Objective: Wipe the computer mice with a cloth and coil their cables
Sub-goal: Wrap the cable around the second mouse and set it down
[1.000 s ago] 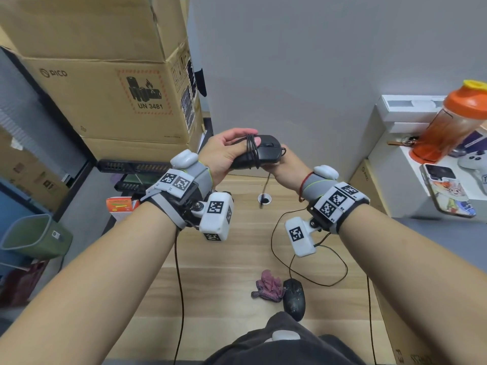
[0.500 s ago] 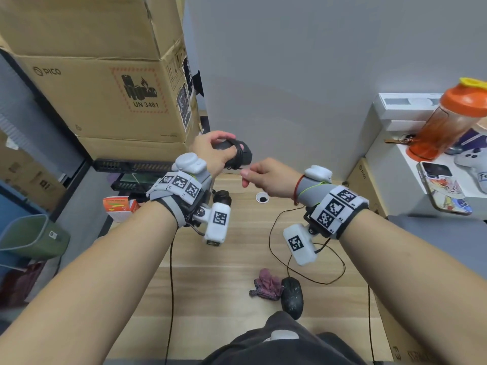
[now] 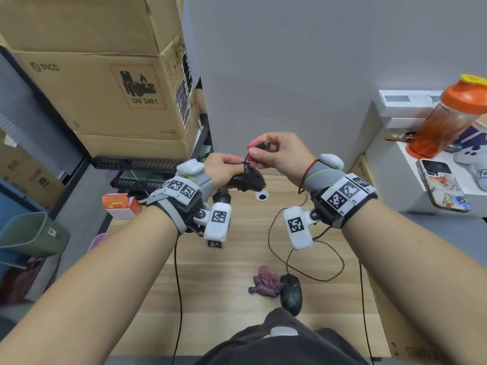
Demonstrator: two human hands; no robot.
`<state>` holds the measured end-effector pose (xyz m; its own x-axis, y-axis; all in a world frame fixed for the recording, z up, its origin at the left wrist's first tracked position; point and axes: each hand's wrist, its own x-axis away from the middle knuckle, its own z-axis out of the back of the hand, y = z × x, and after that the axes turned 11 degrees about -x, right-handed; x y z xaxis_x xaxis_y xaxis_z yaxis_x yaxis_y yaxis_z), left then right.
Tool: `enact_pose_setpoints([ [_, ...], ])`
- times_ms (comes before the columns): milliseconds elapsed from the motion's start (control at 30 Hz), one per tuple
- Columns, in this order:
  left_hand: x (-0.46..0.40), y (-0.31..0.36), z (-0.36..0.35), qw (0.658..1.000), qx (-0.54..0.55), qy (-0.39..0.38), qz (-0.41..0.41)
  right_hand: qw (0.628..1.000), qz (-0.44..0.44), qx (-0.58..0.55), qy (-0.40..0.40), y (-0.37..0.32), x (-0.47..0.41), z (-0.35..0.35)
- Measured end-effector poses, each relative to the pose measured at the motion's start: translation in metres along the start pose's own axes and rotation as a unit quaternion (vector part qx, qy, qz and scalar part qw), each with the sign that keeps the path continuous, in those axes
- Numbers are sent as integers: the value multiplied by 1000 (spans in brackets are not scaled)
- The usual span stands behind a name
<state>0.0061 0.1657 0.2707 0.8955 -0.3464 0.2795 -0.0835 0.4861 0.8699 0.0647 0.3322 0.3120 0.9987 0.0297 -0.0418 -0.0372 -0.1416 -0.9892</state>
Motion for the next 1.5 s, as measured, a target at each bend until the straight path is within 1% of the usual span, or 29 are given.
enact_pose_setpoints([
  [67,1,1,-2,1000,13,-5,16,1000,-3,-12,15,1,0,1],
  [233,7,7,-3,996,61,-58,40,998,-15,-10,66,0,-1,3],
  [433,6,10,-4,991,106,-66,55,998,-69,-9,-1,-3,0,-6],
  [500,5,9,-3,986,131,-70,74,997,-75,-30,-2,-4,0,-9],
  [600,6,10,-3,978,161,-83,106,994,-72,-78,18,-6,-2,-10],
  [667,8,13,-4,970,190,-103,114,996,-61,-53,36,-8,-2,-8],
  [733,12,15,-6,959,233,-118,108,996,-35,24,74,-9,-2,-6],
  [800,12,16,-7,950,269,-123,98,992,-15,56,108,-7,0,-4],
  [933,13,17,-9,939,303,-137,94,991,-52,-19,121,-4,3,-5],
  [1000,15,18,-8,927,328,-151,97,990,-50,-42,127,-3,3,-5],
  [1233,24,23,-2,905,351,-213,111,989,-47,-54,127,1,-2,-6],
  [1300,25,24,-4,898,364,-218,114,990,-39,-54,124,3,-3,-6],
  [1367,24,23,-5,897,371,-210,116,992,-33,-34,118,1,-3,-6],
  [1400,24,22,-5,899,370,-207,114,993,-28,-6,118,-2,-3,-6],
  [1467,24,20,-4,907,359,-192,103,991,-4,63,122,-9,-2,-3],
  [1500,23,20,-4,914,353,-177,96,991,9,79,112,-13,-1,-3],
])
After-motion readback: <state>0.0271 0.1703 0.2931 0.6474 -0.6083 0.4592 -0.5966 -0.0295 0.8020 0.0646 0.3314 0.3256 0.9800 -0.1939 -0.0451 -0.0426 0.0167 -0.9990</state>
